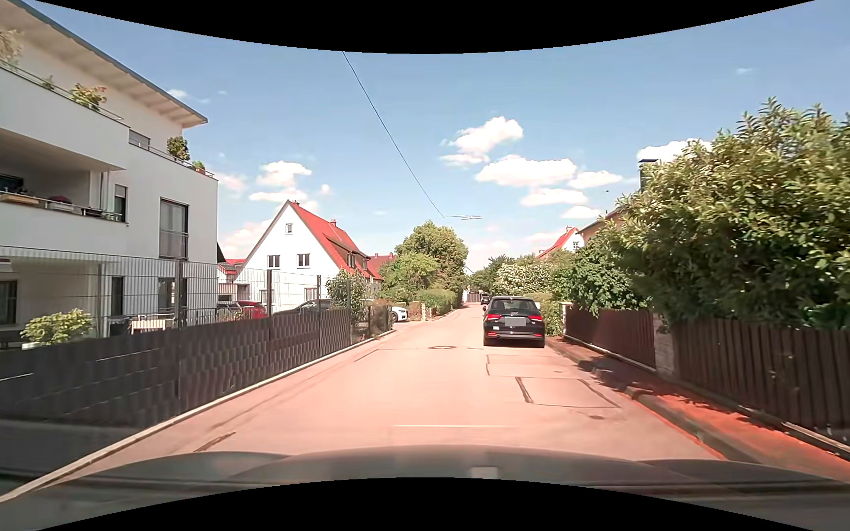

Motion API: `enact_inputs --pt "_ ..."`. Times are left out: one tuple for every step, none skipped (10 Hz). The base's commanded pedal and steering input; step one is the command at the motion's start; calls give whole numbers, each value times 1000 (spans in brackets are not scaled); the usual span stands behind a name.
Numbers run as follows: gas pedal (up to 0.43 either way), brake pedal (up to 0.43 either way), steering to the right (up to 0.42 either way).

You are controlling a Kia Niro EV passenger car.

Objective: Follow the waypoints while adhering to traffic rules and regulations

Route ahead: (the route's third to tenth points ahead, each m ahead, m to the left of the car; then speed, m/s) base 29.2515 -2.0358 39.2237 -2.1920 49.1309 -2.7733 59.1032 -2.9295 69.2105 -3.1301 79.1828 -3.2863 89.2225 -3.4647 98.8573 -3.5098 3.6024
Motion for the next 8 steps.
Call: enact_inputs --pt "0 0 -90" --pt "0 0 -99" --pt "0 0 -109" --pt "0 0 -114" --pt "0 0 -122" --pt "0 0 -134" --pt "0 0 -142" --pt "0 0 -146"
